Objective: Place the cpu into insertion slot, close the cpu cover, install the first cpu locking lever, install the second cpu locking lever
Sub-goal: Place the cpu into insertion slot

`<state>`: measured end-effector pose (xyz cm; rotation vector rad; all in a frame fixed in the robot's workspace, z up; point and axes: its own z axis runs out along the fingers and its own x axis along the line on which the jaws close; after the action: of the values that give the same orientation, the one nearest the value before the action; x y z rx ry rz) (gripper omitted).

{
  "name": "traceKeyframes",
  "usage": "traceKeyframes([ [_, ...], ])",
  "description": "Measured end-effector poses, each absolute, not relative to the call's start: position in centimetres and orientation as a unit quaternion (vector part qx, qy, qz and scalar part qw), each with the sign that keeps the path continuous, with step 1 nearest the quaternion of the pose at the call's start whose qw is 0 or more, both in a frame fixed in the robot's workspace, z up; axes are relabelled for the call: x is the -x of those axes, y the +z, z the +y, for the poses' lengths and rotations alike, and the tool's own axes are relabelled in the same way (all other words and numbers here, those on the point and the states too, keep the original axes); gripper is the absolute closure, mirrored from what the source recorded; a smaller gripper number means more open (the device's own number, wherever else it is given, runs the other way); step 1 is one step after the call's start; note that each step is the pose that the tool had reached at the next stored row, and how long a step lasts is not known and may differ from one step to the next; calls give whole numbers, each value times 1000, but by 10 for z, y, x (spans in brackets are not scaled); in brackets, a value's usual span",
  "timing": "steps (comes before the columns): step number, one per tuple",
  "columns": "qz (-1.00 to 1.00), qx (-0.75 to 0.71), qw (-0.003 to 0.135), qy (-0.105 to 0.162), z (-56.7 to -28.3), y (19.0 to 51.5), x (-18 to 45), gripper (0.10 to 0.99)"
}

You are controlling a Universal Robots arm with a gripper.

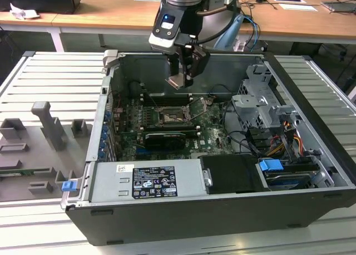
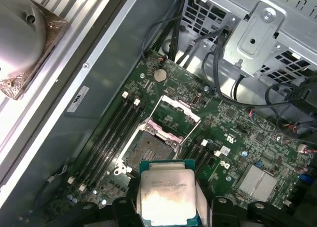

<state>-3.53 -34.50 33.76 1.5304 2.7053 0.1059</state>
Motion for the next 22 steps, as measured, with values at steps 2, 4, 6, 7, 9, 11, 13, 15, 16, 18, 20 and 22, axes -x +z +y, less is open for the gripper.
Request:
traceKeyframes([
  [2, 863, -503, 17, 33, -345, 337, 35, 557],
  [4, 857, -515, 17, 33, -345, 336, 35, 557],
  [6, 854, -520, 17, 33, -345, 334, 35, 557],
  [7, 850, -525, 17, 33, -345, 334, 35, 557],
  [9, 843, -537, 18, 32, -345, 334, 35, 557],
  [11, 830, -556, 19, 32, -345, 333, 35, 557],
  [13, 829, -558, 19, 32, -345, 332, 35, 557],
  [15, 829, -558, 19, 32, -345, 331, 35, 557],
  [16, 829, -558, 19, 32, -345, 330, 35, 557],
  [18, 829, -558, 19, 32, -345, 330, 35, 557],
  [20, 829, -558, 19, 32, -345, 329, 35, 557],
  [22, 827, -561, 19, 32, -345, 328, 35, 557],
])
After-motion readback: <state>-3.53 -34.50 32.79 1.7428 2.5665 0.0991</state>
